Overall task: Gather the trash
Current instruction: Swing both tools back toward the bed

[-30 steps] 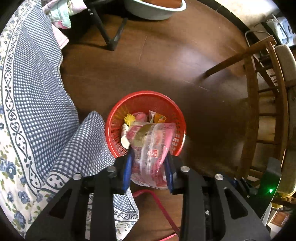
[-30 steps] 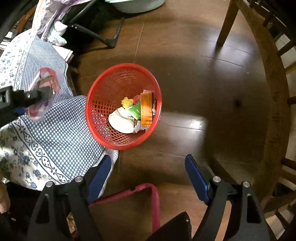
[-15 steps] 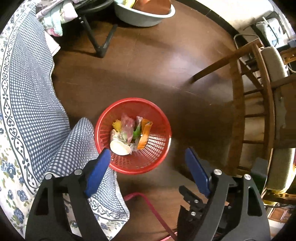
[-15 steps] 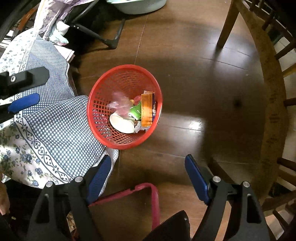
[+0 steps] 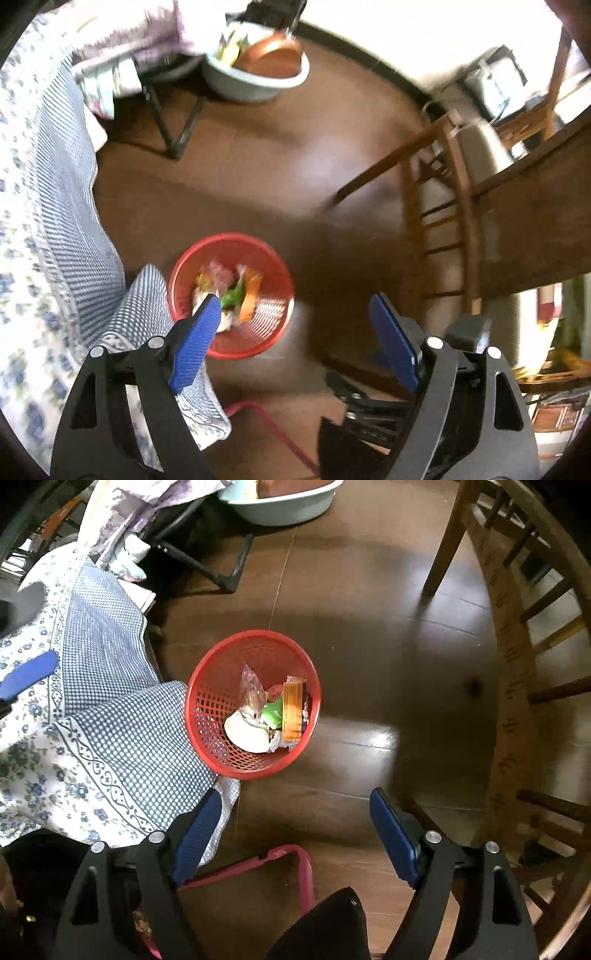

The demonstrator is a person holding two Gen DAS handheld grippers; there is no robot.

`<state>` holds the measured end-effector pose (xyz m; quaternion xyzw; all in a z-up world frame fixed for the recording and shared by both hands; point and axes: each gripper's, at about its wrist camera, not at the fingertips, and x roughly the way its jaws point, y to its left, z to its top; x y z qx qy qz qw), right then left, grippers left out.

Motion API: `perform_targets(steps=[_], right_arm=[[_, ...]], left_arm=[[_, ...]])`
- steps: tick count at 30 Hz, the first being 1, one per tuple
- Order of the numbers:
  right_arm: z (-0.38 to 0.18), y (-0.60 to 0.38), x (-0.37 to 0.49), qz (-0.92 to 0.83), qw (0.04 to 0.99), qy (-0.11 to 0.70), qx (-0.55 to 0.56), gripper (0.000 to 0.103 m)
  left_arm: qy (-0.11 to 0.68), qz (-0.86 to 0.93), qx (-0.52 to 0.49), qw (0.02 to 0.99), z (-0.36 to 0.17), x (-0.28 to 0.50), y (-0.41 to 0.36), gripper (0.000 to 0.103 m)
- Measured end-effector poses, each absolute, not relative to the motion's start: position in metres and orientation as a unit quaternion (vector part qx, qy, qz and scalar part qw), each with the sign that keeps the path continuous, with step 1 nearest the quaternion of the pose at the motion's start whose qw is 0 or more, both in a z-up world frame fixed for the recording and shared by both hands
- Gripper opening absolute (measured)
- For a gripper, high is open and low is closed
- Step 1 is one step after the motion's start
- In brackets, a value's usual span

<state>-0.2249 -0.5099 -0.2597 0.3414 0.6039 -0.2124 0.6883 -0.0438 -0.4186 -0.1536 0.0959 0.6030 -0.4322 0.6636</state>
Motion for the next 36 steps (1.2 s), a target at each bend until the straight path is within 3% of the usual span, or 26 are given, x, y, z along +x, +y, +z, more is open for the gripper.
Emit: perform_targets(steps=[10,17,27,36], right_arm=[[-0.168,-0.476,-0.194,-0.196,0.756,0.56,0.275,0.084],[-0.079,-0.4,-0.123,-0.103,0.837,0.499,0.199,0.087],[-0.01,-0.246,0.035,0.052,0.885,0.45,0.108,0.089],[-0.018,-0.168,0.145,0.078,0.902,0.41,0.11,0.092]], left_arm=[[0.46,-0.407,0.04,0.788,-0.017,-0.015,-0.316,0.089],[0.372,-0.239,0.064,0.895,0.035,0.076,-0.182,0.093],[0.356,-0.045,-0.033,0.933,0.024,0.175,-0.013,0.094],[0.338,0.004,-0.029,0.941,0.023,0.186,0.025,0.094]])
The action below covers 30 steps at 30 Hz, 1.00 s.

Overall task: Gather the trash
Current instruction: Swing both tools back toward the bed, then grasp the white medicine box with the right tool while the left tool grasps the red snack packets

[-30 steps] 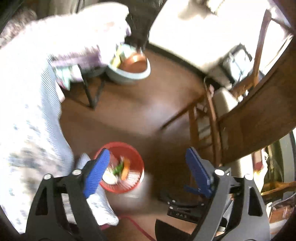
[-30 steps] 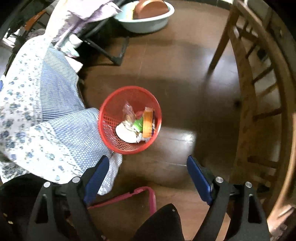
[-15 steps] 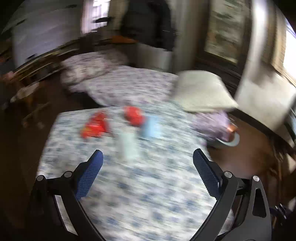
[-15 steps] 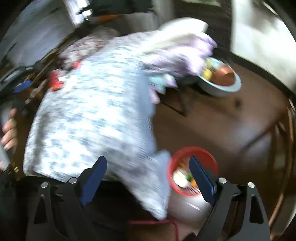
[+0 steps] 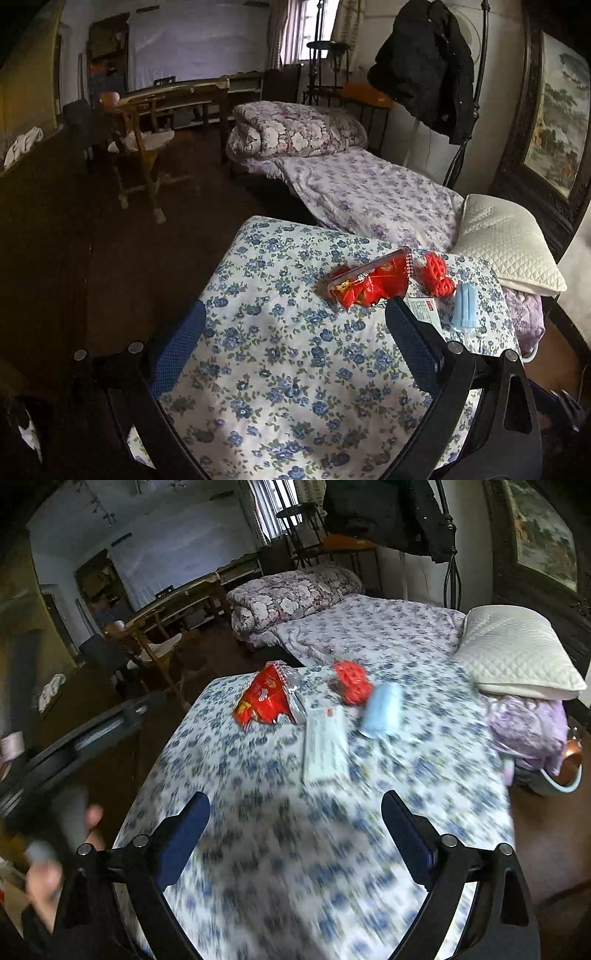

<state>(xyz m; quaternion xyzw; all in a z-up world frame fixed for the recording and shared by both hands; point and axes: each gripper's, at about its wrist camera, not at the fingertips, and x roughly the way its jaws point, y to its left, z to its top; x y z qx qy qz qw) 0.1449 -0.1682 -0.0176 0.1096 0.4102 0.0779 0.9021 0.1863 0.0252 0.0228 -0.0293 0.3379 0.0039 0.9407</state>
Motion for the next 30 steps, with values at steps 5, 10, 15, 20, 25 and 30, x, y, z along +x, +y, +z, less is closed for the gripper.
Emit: perform_targets(steps=[5,10,15,20,25,30], right_arm=[[-0.04,-0.156,0.157,0.075,0.892,0.436,0.096,0.092],[-0.043,-0.156,0.175,0.079,0.898,0.421,0.103,0.092],[-0.052,-0.149,0.219,0.046,0.893,0.441,0.079,0.091],[-0.09,-0.149,0.246,0.01,0.859,0.506,0.074,0.087],[-0.083,-0.148,0.223,0.001,0.866,0.495,0.072,0.045],[-0.066,-0.161,0.163,0.015,0.849,0.51,0.139,0.045]], left_arm=[[0.346,-0.006,-0.038,0.937,0.023,0.186,0.026,0.094],[0.349,-0.015,-0.06,0.935,0.026,0.189,0.027,0.094],[0.355,-0.012,-0.057,0.933,0.023,0.191,0.029,0.094],[0.361,-0.007,-0.057,0.931,0.016,0.199,0.036,0.094],[0.367,-0.015,-0.033,0.93,0.003,0.227,0.033,0.094],[0.371,-0.071,0.009,0.926,-0.009,0.263,0.009,0.094]])
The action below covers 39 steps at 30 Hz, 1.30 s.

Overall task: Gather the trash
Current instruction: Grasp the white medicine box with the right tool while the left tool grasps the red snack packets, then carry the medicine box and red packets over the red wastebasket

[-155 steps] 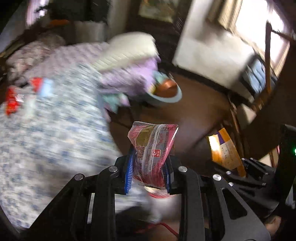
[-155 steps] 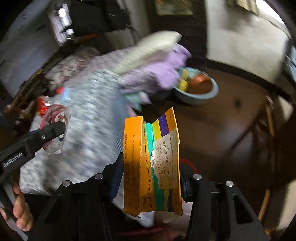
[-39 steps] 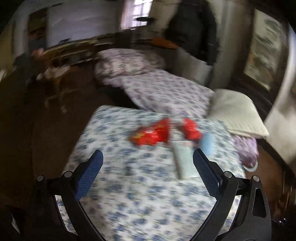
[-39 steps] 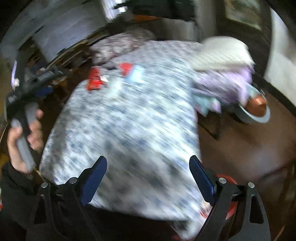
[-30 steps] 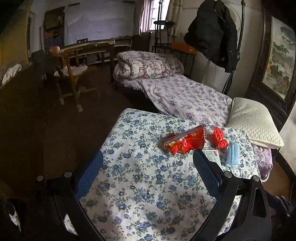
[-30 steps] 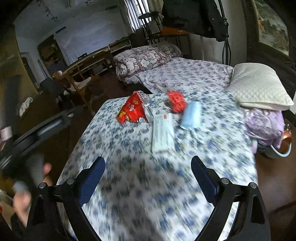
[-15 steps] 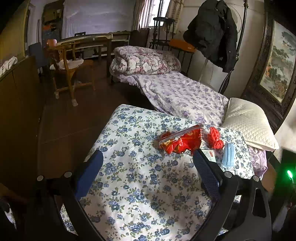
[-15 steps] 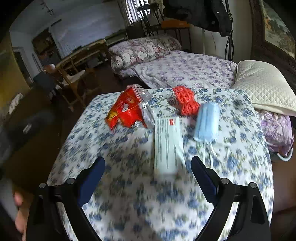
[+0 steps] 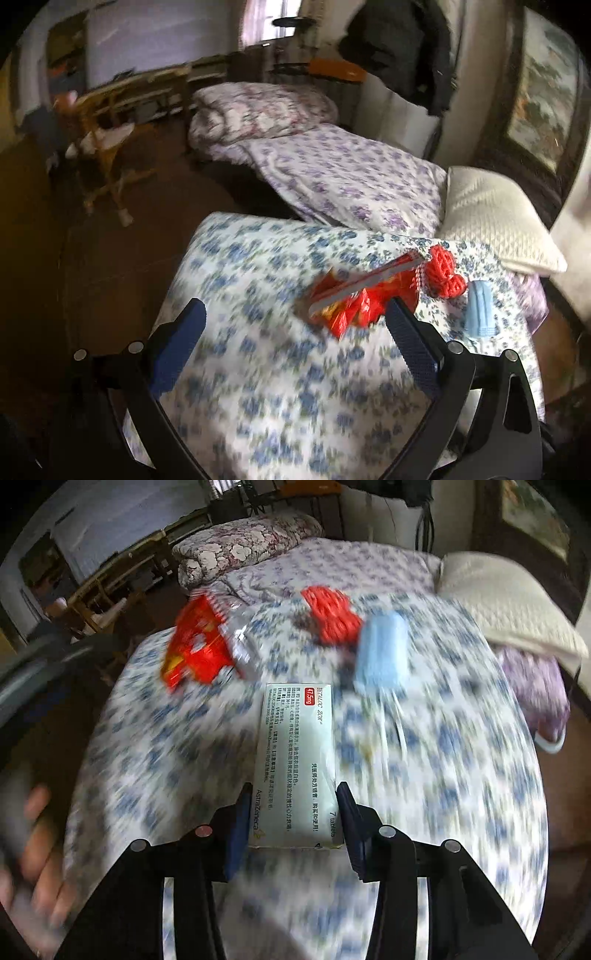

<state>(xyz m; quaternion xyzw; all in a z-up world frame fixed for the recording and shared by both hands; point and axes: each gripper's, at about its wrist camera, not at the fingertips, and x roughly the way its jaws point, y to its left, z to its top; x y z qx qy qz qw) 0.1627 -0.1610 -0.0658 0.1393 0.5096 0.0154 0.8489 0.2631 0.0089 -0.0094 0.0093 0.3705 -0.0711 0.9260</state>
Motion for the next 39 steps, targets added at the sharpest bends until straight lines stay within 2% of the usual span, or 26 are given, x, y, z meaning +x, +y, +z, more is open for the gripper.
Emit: perform_targets(steps=[4,8,11,12,13,15,18,23,28,34,39], right_arm=[[-0.072,-0.166,0.127,0.022,0.848,0.51,0.146,0.045],[-0.079,-0.173,0.135,0.034,0.845,0.514,0.147,0.045],[-0.081,-0.177,0.139,0.043,0.844,0.511,0.158,0.045],[-0.081,-0.176,0.138,0.045,0.845,0.51,0.155,0.045],[-0.08,-0.177,0.138,0.047,0.845,0.51,0.154,0.045],[-0.081,-0.178,0.139,0.051,0.843,0.511,0.157,0.046],[-0.081,-0.181,0.139,0.058,0.839,0.514,0.167,0.046],[-0.081,-0.18,0.141,0.061,0.841,0.513,0.159,0.046],[-0.077,-0.182,0.142,0.07,0.841,0.508,0.173,0.045],[-0.078,-0.185,0.138,0.07,0.84,0.505,0.183,0.045],[-0.068,-0.186,0.129,0.079,0.846,0.489,0.198,0.045]], left_arm=[[0.376,-0.118,0.06,0.917,-0.023,0.283,-0.022,0.094],[0.395,-0.149,0.141,0.895,-0.054,0.296,-0.054,0.094],[0.407,-0.147,0.159,0.887,-0.075,0.304,-0.062,0.093],[0.411,-0.142,0.153,0.887,-0.081,0.308,-0.062,0.088],[0.419,-0.143,0.139,0.886,-0.087,0.312,-0.06,0.068],[0.422,-0.148,0.108,0.888,-0.088,0.315,-0.054,0.063],[0.416,-0.14,0.102,0.893,-0.086,0.313,-0.05,0.044],[0.397,-0.134,0.095,0.903,-0.076,0.296,-0.043,0.042],[0.377,-0.14,0.089,0.911,-0.043,0.26,-0.033,0.042],[0.347,-0.134,0.024,0.928,0.015,0.192,-0.009,0.042],[0.362,-0.114,0.001,0.925,0.022,0.142,0.001,0.042]])
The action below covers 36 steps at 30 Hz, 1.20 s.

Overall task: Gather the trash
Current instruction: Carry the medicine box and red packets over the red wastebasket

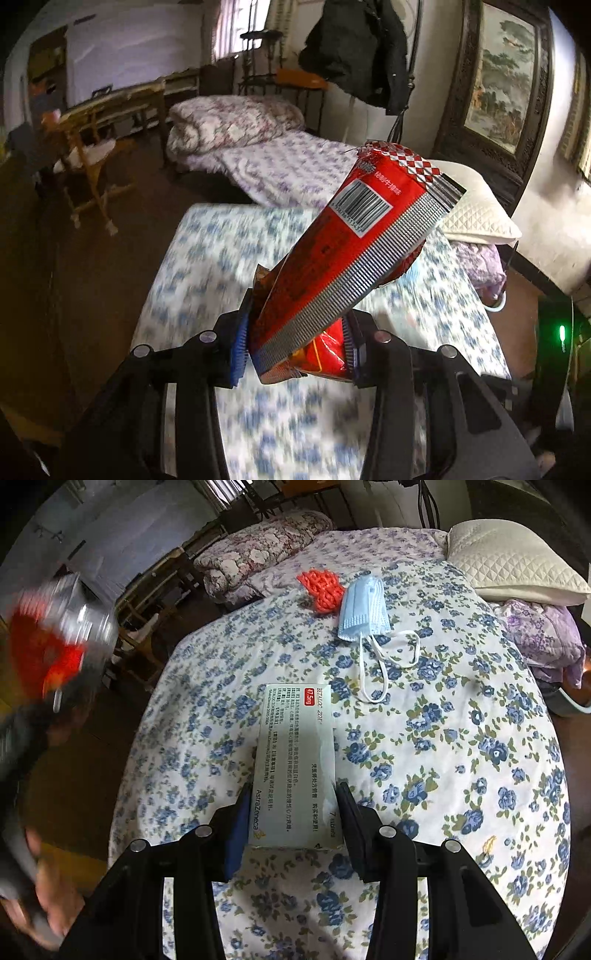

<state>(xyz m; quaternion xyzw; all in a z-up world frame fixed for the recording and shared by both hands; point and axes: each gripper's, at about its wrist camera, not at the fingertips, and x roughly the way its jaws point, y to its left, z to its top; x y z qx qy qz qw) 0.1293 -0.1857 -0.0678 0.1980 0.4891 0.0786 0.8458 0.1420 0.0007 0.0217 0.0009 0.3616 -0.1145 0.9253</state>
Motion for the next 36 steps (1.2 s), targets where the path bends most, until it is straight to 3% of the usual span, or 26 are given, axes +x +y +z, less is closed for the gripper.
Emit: perform_targets(steps=[10,21,28,36], right_arm=[[-0.052,-0.176,0.122,0.083,0.859,0.464,0.202,0.045],[-0.025,-0.2,0.061,0.085,0.871,0.428,0.226,0.045],[-0.005,-0.284,-0.031,0.018,0.889,0.407,0.21,0.045],[-0.041,-0.409,-0.138,-0.119,0.862,0.437,0.228,0.045]], left_arm=[[0.348,-0.114,-0.038,0.93,0.039,0.091,0.025,0.042],[0.334,-0.136,-0.012,0.933,0.066,0.046,0.005,0.042],[0.321,-0.217,0.034,0.921,0.084,0.011,-0.085,0.042],[0.392,-0.358,0.096,0.842,0.033,-0.039,-0.268,0.042]])
